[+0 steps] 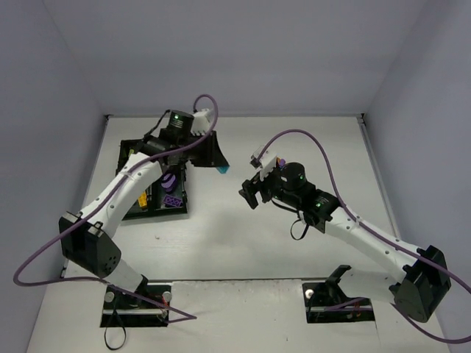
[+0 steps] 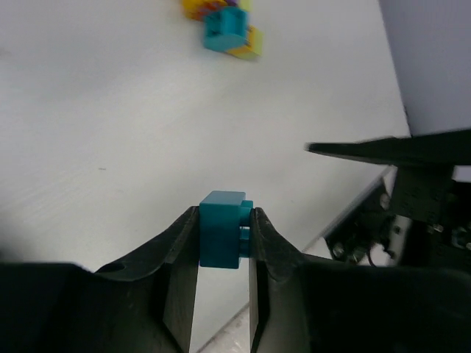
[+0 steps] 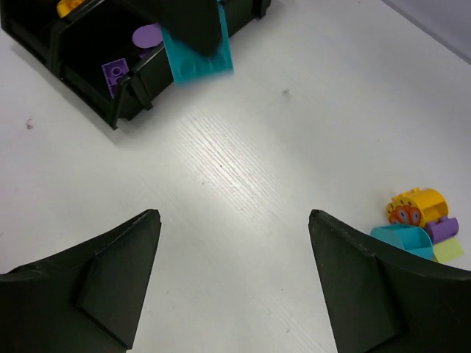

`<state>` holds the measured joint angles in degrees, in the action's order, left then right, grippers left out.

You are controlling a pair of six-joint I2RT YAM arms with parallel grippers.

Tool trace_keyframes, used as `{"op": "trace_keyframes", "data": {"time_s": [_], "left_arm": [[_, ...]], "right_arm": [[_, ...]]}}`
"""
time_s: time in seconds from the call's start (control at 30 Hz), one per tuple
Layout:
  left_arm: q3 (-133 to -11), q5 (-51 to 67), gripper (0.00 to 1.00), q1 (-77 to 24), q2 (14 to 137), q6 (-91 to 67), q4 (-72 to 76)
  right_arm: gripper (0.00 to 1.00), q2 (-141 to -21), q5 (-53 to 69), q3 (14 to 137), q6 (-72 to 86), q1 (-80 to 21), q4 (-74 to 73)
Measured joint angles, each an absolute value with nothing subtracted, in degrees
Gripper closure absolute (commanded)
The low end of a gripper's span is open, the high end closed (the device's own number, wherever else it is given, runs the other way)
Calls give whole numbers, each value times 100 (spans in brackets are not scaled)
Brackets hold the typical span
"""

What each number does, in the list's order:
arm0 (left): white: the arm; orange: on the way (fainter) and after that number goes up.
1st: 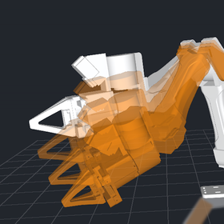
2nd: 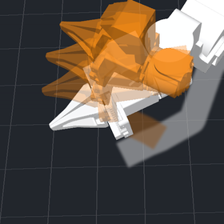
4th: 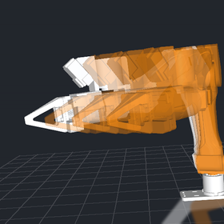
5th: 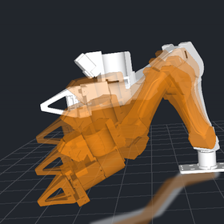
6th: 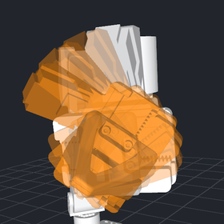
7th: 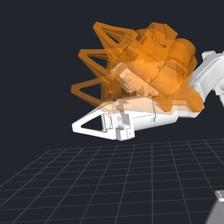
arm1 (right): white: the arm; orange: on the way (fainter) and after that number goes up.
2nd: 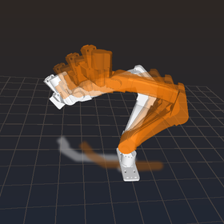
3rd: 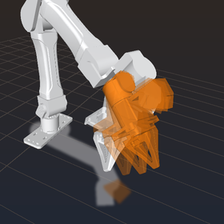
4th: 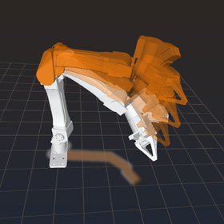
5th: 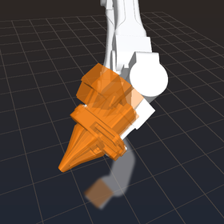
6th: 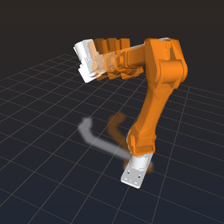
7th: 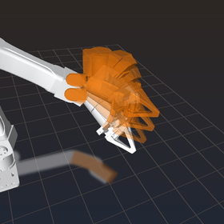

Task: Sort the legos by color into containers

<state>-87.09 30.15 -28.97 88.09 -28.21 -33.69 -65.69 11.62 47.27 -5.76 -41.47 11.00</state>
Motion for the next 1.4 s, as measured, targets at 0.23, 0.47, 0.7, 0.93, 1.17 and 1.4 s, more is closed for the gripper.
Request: {"op": "trace_keyframes", "data": {"time_s": [0.23,0.47,0.7,0.93,1.17,1.4], "left_arm": [[-9039,1645,95,-1503,9026,-2265,-3415],[-9636,425,86,-1041,10082,-1809,-3129],[-10547,-222,83,-991,11504,-1509,-3061],[-11153,-484,60,-895,12175,-1347,-3103],[-11177,-543,47,-832,12208,-1304,-3118],[-11102,-320,34,-823,12060,-1354,-3162]], "right_arm": [[22,-6528,607,4727,-386,-3953,875],[22,-6272,336,4619,-89,-3483,537],[22,-6007,279,4477,115,-2976,174],[22,-6003,176,4451,137,-2849,-75],[23,-6329,183,4451,110,-2644,-110],[23,-7107,250,4619,-23,-2213,-163]]}}
